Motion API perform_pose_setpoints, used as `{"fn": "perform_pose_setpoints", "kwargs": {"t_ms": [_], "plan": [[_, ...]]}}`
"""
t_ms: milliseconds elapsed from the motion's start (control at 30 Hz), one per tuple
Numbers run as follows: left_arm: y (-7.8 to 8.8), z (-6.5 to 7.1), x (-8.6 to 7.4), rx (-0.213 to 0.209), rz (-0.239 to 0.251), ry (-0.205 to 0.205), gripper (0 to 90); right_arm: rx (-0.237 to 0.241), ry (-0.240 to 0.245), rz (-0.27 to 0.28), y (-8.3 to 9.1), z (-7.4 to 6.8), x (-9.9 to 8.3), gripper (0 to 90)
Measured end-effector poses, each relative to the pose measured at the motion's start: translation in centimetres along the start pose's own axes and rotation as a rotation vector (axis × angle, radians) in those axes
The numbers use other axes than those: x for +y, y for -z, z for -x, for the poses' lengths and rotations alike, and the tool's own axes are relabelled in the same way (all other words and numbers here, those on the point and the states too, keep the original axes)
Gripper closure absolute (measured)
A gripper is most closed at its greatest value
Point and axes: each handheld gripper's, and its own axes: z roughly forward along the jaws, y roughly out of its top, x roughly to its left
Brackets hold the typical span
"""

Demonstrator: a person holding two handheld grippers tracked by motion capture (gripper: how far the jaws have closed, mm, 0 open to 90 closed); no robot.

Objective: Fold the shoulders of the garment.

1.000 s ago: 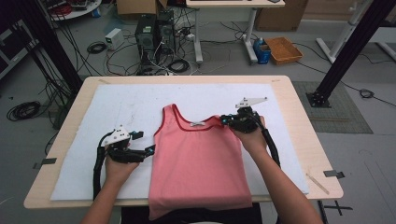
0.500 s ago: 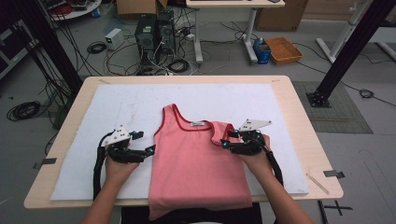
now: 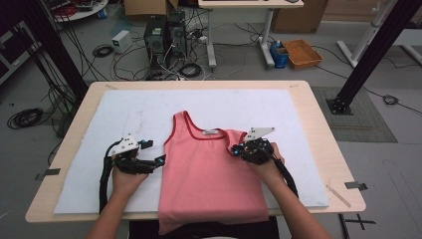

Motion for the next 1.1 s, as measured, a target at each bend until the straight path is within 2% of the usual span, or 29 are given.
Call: {"fn": "perform_pose_setpoints", "kwargs": {"t_ms": [167, 267, 433, 600, 633, 667, 767, 833, 933, 967, 1000, 1033, 1067, 1100], "plan": [[0.0, 0.0, 0.0, 0.000, 0.000, -0.002, 17.7, 0.010, 0.001, 0.025, 1.1, -0.4, -0.6, 87.0], [0.0, 0.0, 0.0, 0.002, 0.000, -0.001, 17.7, 0.018, 0.020, 0.033, 1.7, -1.1, -0.8, 87.0], [0.0, 0.0, 0.0, 0.001, 0.001, 0.000, 17.7, 0.027, 0.050, 0.003, 1.8, -2.3, -1.5, 86.8], [0.0, 0.0, 0.0, 0.001, 0.000, 0.000, 17.7, 0.034, 0.066, -0.038, 1.6, -2.6, -2.2, 85.6], [0.0, 0.0, 0.0, 0.001, 0.000, 0.001, 17.7, 0.035, 0.076, -0.053, 1.6, -2.7, -2.5, 80.8], [0.0, 0.0, 0.0, 0.002, 0.000, -0.002, 17.7, 0.035, 0.076, -0.053, 1.6, -2.7, -2.5, 80.8], [0.0, 0.0, 0.0, 0.002, 0.000, -0.001, 17.7, 0.048, 0.074, -0.073, 1.5, -2.6, -3.0, 73.1], [0.0, 0.0, 0.0, 0.002, -0.001, -0.002, 17.7, 0.064, 0.064, -0.058, 1.7, -2.4, -3.1, 63.9], [0.0, 0.0, 0.0, 0.000, -0.001, -0.001, 17.7, 0.056, 0.036, 0.003, 2.6, -2.1, -3.0, 52.0], [0.0, 0.0, 0.0, 0.002, -0.001, -0.004, 17.7, 0.056, 0.036, 0.003, 2.6, -2.1, -3.0, 52.0], [0.0, 0.0, 0.0, 0.000, 0.000, -0.001, 17.7, 0.055, 0.021, 0.032, 2.9, -1.9, -3.0, 48.4], [0.0, 0.0, 0.0, 0.000, -0.001, -0.001, 17.7, 0.041, 0.008, 0.058, 3.3, -1.6, -3.0, 45.4], [0.0, 0.0, 0.0, -0.001, -0.001, -0.001, 17.7, 0.000, -0.019, 0.085, 3.9, -1.0, -3.2, 39.6], [0.0, 0.0, 0.0, -0.002, -0.001, 0.000, 17.7, -0.011, -0.039, 0.090, 4.1, -0.6, -3.3, 38.1]]}}
